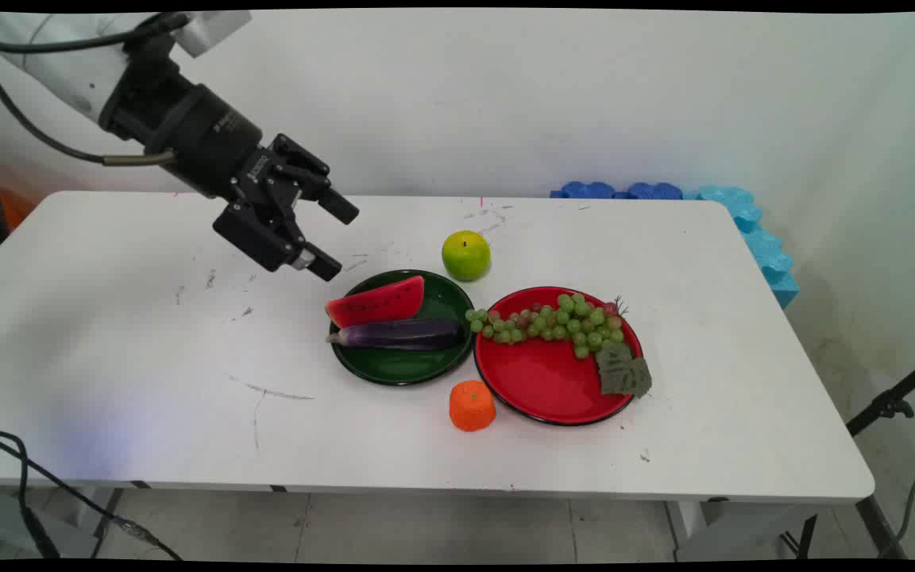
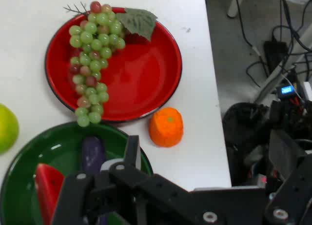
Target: Pick up the eggplant from the green plate
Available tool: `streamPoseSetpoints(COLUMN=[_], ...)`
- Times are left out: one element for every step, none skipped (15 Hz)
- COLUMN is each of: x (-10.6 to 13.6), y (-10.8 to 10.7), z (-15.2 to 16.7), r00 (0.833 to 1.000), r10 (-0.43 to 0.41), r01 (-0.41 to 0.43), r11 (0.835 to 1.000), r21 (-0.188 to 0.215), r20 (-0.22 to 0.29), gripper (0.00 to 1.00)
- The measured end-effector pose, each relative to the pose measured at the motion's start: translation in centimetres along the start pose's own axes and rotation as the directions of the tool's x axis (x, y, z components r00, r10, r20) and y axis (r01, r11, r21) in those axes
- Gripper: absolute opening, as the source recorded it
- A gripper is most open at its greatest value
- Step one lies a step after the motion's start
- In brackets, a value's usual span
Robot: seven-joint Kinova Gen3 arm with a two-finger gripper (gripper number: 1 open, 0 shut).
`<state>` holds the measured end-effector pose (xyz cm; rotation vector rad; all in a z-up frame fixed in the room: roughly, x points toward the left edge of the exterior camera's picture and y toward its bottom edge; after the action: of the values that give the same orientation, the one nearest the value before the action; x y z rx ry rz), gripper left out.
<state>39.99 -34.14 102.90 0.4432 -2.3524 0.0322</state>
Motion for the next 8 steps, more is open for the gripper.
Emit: streamPoseSetpoints(x=[0.4,0.8,1.4,1.8,2.5,3.0,3.7,4.4], y=[0.0,0.0,-0.1,-0.1,-0.2,-0.3,-0.4,-0.7], z=[0.1,0.2,0.5,0.8,1.2,1.6,2.3,3.3], r00=[1.0,1.0,1.0,1.0,1.0,1.0,1.0,0.999], r10=[0.001,0.0,-0.001,-0.002,-0.001,0.0,0.002,0.0], r01=[-0.001,0.0,0.001,0.001,0.0,-0.001,-0.004,-0.003], r11=[1.0,1.0,1.0,1.0,0.999,0.999,0.998,0.997], r21=[0.007,0.013,0.022,0.029,0.039,0.048,0.06,0.077], r20=[0.001,0.002,0.006,0.009,0.017,0.021,0.03,0.042], gripper=[1.0,1.0,1.0,1.0,1.0,1.0,1.0,1.0])
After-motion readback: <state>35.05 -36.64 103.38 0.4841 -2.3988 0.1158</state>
